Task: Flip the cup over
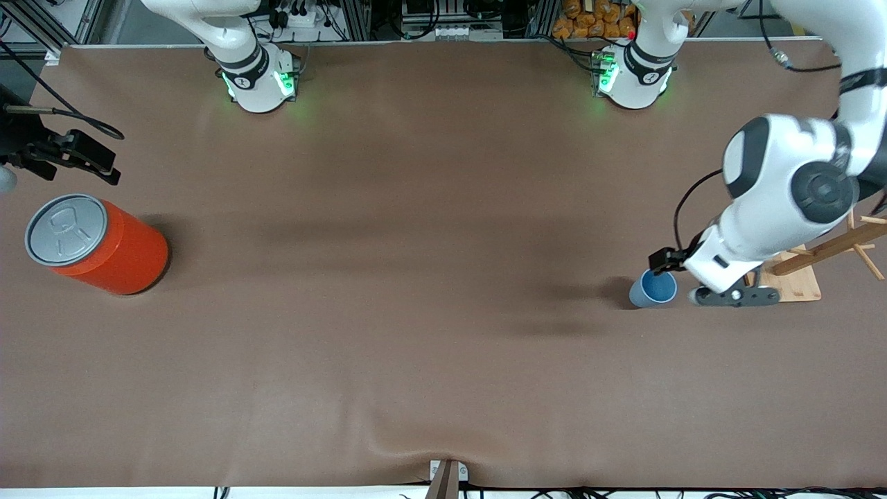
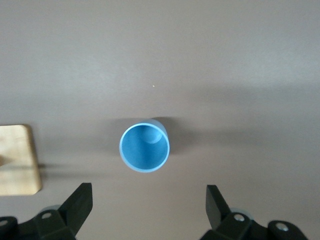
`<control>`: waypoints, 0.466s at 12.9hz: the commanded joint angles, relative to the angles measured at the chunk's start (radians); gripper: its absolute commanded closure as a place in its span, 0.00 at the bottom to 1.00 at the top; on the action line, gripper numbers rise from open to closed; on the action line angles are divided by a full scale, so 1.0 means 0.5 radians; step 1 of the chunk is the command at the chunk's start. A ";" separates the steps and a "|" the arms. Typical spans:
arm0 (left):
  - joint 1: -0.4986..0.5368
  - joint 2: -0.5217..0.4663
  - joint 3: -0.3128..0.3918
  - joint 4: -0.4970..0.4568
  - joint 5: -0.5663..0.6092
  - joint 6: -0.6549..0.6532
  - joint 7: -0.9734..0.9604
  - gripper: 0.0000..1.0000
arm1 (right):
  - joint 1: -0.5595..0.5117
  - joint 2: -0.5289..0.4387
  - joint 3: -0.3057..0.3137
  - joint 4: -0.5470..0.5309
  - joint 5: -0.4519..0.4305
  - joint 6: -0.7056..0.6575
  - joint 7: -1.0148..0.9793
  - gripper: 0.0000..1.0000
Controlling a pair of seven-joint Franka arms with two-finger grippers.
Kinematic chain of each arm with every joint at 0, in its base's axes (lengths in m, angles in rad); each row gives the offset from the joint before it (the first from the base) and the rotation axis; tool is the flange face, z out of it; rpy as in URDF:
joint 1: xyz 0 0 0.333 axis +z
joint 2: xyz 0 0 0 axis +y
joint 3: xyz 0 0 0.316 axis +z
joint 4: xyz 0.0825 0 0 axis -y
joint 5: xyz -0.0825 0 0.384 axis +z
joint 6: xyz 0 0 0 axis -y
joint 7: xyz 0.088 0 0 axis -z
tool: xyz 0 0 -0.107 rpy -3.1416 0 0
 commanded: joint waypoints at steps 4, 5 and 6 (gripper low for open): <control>0.012 -0.404 -0.024 0.063 0.017 -0.324 0.014 0.00 | -0.013 0.023 0.001 0.094 -0.023 -0.035 -0.017 0.00; 0.012 -0.463 -0.033 0.069 0.017 -0.361 0.011 0.00 | -0.013 0.023 -0.002 0.094 -0.020 -0.038 -0.026 0.00; 0.003 -0.485 -0.040 0.127 0.026 -0.422 0.011 0.00 | -0.013 0.023 -0.002 0.094 -0.023 -0.035 -0.023 0.00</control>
